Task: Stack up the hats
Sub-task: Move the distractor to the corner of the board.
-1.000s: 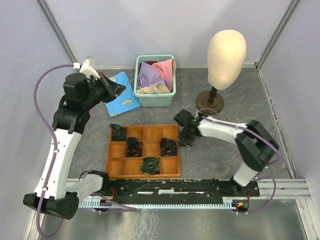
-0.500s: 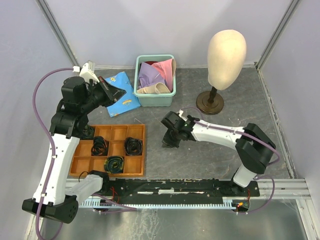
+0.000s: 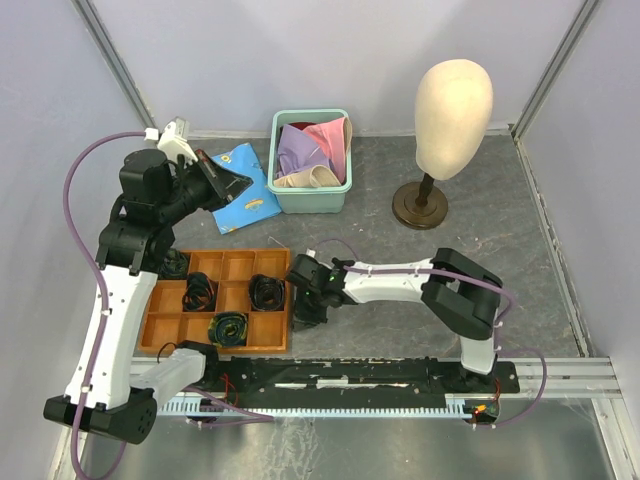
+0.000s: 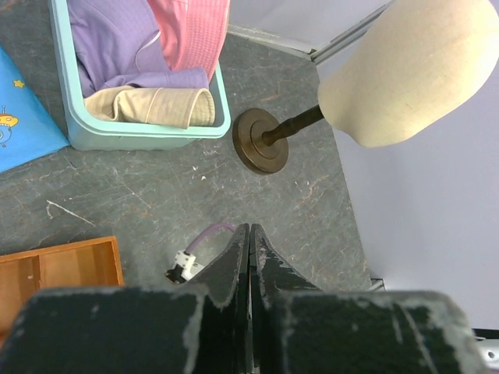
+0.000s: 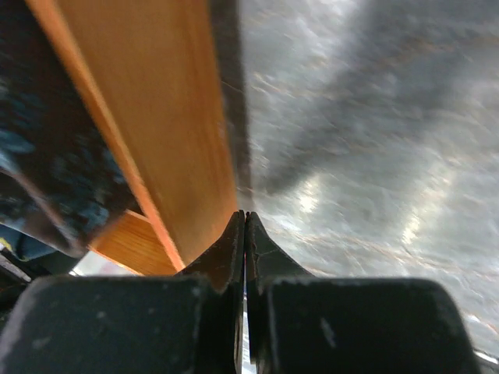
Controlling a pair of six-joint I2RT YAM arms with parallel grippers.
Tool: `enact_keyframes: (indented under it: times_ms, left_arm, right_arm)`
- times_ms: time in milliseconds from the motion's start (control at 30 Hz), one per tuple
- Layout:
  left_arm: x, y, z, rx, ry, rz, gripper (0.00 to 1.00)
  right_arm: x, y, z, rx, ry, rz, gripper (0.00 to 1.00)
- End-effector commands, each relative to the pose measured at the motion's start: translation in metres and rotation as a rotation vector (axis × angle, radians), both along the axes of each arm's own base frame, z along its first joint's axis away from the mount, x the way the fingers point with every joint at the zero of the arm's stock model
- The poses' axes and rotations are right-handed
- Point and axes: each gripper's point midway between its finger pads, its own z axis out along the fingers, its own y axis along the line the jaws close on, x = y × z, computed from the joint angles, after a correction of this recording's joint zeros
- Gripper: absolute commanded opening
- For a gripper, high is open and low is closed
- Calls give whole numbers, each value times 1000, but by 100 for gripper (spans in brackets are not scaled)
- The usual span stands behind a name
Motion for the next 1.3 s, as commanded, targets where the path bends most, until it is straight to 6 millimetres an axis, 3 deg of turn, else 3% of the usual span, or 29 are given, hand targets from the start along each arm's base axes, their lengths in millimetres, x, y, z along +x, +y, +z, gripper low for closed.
enact_keyframes:
  times_ms: [0,200,367,533,633,700,767,833,1067,1200,1267]
  left_arm:
    - [-11,-5,23,-41,-46,-27,3]
    - [-14,-5,23,-38,-42,-30,3]
    - [-15,-3,26,-27,-48,-27,3]
    - [-16,0,29,-7,-51,-19,3]
    - [-20,7,28,21,-50,7,3]
    - [-24,13,20,39,-36,40,3]
    - [-30,23,8,55,-9,92,3]
    - [-38,37,-12,58,28,177,3]
    - [-79,99,-127,-152,212,656,3]
    - [-78,117,-172,-204,245,804,3]
    - [-70,119,-187,-161,279,830,3]
  right_arm:
    - [11,40,18,108,-63,72,0]
    - [12,81,18,125,-103,168,0]
    - [9,132,18,163,-120,213,0]
    - [27,161,24,191,-176,200,0]
    - [28,181,30,238,-172,228,0]
    - [28,183,34,254,-180,247,0]
    - [32,167,36,228,-213,255,0]
    - [39,137,39,198,-240,240,0]
    - [66,5,66,31,-337,179,0]
    - [75,-49,99,-20,-431,138,0]
    - [78,-63,110,-26,-464,128,0]
